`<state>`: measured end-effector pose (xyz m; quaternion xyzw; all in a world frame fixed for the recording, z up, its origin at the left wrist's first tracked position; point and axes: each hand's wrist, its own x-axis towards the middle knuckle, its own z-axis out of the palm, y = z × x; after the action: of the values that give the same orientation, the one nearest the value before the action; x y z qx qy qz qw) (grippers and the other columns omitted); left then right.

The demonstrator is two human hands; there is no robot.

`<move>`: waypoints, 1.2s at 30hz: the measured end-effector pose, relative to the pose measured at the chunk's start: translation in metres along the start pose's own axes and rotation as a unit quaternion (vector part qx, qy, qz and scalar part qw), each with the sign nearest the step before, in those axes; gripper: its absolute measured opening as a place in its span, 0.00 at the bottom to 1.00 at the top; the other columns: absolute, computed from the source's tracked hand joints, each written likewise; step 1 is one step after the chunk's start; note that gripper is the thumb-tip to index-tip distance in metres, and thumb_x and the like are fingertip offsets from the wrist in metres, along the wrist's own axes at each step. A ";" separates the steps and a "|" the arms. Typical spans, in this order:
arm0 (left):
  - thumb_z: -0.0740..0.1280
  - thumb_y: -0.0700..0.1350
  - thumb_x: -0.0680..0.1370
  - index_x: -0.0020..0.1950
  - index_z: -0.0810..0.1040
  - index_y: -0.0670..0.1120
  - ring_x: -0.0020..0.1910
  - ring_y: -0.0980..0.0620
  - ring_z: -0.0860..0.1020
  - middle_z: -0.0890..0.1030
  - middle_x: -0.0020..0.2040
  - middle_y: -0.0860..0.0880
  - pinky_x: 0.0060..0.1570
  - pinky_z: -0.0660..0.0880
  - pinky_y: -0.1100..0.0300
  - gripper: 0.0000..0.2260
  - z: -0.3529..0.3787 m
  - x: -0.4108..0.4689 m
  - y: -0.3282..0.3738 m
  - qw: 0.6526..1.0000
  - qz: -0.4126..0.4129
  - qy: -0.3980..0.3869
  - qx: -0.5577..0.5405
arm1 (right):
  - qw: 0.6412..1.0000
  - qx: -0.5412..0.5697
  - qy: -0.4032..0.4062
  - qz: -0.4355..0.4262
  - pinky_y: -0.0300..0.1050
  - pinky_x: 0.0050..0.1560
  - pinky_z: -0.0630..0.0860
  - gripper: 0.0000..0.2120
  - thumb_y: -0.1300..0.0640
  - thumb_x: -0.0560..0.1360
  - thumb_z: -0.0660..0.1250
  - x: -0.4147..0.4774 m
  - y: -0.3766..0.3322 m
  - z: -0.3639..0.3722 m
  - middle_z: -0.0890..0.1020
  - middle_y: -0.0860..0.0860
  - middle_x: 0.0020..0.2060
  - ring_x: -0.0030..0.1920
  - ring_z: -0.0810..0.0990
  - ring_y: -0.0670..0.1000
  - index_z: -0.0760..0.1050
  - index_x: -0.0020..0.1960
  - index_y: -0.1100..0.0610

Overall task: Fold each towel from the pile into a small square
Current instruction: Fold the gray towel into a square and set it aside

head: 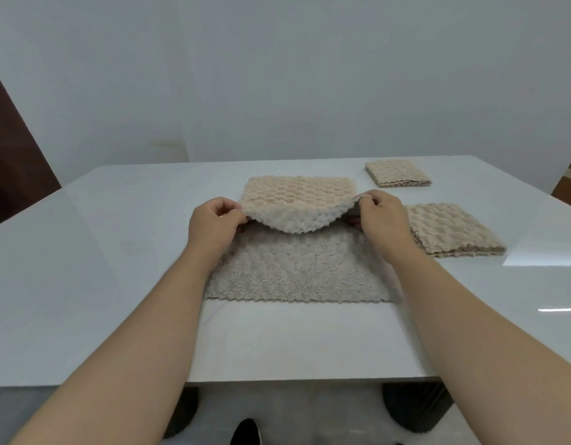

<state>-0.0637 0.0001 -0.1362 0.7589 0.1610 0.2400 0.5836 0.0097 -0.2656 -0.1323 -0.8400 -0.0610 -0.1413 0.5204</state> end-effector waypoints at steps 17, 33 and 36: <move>0.73 0.30 0.71 0.36 0.83 0.50 0.50 0.55 0.84 0.86 0.49 0.57 0.49 0.77 0.63 0.14 -0.053 -0.083 -0.018 0.978 0.073 -0.089 0.174 | 0.985 -0.112 -0.114 -0.068 0.43 0.41 0.75 0.08 0.61 0.76 0.64 -0.096 0.021 -0.056 0.82 0.47 0.43 0.43 0.82 0.49 0.76 0.42 0.50; 0.69 0.33 0.71 0.39 0.81 0.48 0.51 0.60 0.80 0.84 0.50 0.55 0.50 0.73 0.65 0.10 -0.053 -0.097 -0.025 0.965 0.112 -0.060 0.228 | 0.970 -0.190 -0.079 -0.128 0.50 0.44 0.74 0.08 0.63 0.75 0.61 -0.104 0.032 -0.047 0.78 0.53 0.40 0.43 0.76 0.54 0.70 0.38 0.57; 0.68 0.33 0.71 0.39 0.81 0.48 0.52 0.57 0.80 0.84 0.49 0.55 0.53 0.75 0.60 0.09 -0.051 -0.098 -0.025 0.964 0.109 -0.057 0.235 | 0.969 -0.194 -0.077 -0.134 0.50 0.43 0.73 0.07 0.63 0.75 0.61 -0.103 0.033 -0.047 0.77 0.53 0.39 0.43 0.75 0.54 0.71 0.38 0.57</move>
<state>-0.1722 -0.0035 -0.1674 0.9000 0.0958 0.2139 0.3675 -0.0884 -0.3180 -0.1721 -0.9174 -0.1842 -0.1542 0.3173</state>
